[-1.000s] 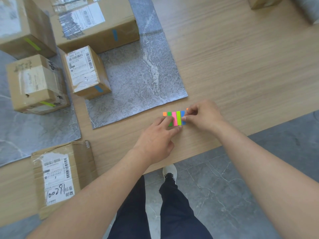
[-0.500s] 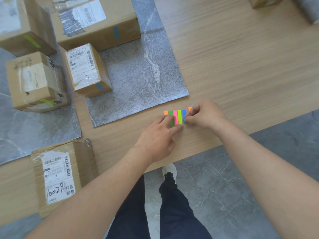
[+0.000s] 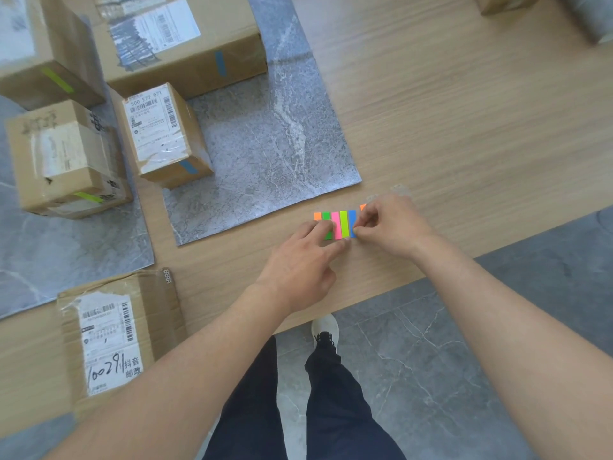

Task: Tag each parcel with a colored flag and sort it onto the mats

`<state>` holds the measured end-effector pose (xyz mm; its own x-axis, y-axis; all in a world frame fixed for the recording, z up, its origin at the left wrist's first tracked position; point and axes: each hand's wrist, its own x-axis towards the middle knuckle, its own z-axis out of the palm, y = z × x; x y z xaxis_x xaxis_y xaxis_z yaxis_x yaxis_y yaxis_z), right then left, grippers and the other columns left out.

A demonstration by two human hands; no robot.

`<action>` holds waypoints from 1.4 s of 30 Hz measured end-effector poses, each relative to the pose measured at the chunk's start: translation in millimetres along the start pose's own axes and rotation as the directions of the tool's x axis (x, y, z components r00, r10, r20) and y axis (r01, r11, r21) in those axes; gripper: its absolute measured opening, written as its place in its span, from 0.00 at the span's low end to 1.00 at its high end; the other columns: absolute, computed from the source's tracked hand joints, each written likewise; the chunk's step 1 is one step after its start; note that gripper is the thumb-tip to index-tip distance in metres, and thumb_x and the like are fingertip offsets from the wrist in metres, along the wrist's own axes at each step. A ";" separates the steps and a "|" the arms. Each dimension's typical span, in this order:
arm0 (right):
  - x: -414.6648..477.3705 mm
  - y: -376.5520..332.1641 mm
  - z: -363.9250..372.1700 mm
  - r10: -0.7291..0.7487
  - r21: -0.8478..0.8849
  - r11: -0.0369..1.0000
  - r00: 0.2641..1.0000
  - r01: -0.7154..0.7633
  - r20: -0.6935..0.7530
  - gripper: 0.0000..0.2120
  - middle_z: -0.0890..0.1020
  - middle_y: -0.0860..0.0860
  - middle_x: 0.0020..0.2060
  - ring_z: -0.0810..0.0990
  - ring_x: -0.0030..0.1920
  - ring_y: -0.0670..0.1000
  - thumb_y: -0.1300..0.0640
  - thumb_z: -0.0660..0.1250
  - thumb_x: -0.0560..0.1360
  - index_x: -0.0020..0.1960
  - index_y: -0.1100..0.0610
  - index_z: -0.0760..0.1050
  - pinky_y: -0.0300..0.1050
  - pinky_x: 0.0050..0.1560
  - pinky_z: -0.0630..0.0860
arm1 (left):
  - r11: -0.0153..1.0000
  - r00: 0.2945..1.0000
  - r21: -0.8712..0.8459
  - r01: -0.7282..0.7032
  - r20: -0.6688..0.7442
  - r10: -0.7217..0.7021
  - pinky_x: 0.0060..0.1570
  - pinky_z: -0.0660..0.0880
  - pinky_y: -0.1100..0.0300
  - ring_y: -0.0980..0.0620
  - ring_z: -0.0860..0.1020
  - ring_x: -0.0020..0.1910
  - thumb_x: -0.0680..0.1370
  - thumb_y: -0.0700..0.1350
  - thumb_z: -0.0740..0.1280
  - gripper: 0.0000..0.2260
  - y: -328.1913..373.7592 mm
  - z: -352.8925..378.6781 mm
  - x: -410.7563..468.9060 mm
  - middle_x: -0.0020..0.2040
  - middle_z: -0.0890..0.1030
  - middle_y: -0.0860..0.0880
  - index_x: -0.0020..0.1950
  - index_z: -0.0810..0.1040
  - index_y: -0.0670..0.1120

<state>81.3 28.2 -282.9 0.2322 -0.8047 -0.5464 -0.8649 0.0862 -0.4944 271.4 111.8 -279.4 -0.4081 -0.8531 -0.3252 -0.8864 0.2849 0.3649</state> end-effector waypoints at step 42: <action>-44.2 -18.0 35.4 -0.121 0.547 0.720 0.853 0.427 -0.507 0.05 0.87 0.48 0.44 0.87 0.46 0.49 0.60 0.76 0.75 0.46 0.51 0.83 0.53 0.52 0.83 | -0.079 0.747 -0.971 0.225 0.224 -0.626 0.51 0.80 0.57 0.50 0.79 0.42 0.74 0.45 0.77 0.05 10.8 -42.2 13.5 0.39 0.83 0.51 0.41 0.86 0.46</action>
<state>102.4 83.0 -273.7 0.0773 -0.9950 -0.0638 -0.2799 0.0398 -0.9592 265.5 84.9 -243.0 0.2012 -0.7175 -0.6668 0.1909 -0.6390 0.7452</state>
